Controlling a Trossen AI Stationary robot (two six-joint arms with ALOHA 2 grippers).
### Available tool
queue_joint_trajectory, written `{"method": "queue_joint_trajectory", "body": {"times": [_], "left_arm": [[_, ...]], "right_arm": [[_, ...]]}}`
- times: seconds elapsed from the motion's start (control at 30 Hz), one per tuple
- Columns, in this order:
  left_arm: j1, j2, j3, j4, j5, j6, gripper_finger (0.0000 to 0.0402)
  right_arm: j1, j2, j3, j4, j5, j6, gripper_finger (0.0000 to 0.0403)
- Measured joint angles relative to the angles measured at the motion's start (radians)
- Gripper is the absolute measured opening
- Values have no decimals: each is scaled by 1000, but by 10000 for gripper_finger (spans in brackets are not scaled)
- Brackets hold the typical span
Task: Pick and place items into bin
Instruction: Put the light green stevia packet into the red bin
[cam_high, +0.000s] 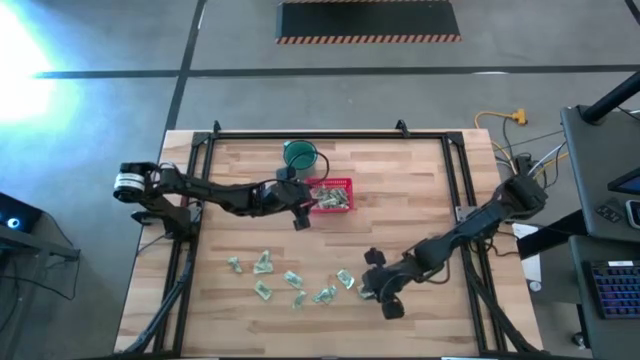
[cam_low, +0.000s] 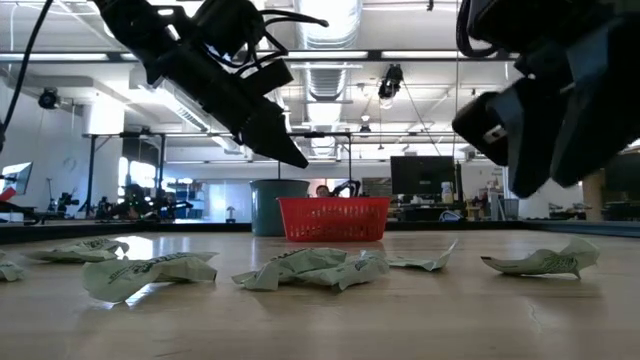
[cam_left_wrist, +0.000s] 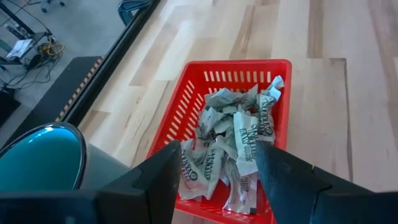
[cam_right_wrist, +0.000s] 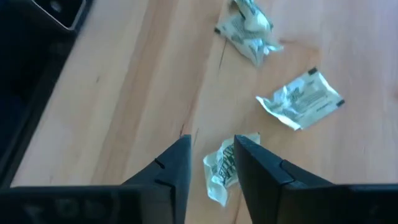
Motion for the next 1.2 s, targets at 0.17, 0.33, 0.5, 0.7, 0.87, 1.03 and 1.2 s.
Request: {"method": "queue_joint_trajectory", "body": {"times": [0.17, 0.33, 0.5, 0.7, 0.87, 1.03, 1.2], "left_arm": [[-19, 0, -1, -1, 0, -5, 190], [-30, 0, -2, -6, 0, -26, 190], [-44, 0, -3, -10, 0, -28, 190], [-56, 0, -3, -13, 0, -28, 190], [-60, 0, -3, -14, 0, -34, 190], [-60, 0, -4, -14, 0, -51, 190], [-59, 0, -4, -16, 0, -51, 190]], "right_arm": [[3, 29, 0, -3, -3, 21, 145], [10, 53, -6, -3, -2, 33, 166], [16, 69, -5, -4, -5, 32, 171], [19, 89, -8, -25, 28, 32, 152], [20, 92, -8, -47, 48, 32, 104], [21, 92, -6, -55, 50, 16, 24], [21, 83, -6, -56, 50, -12, 11]]}}
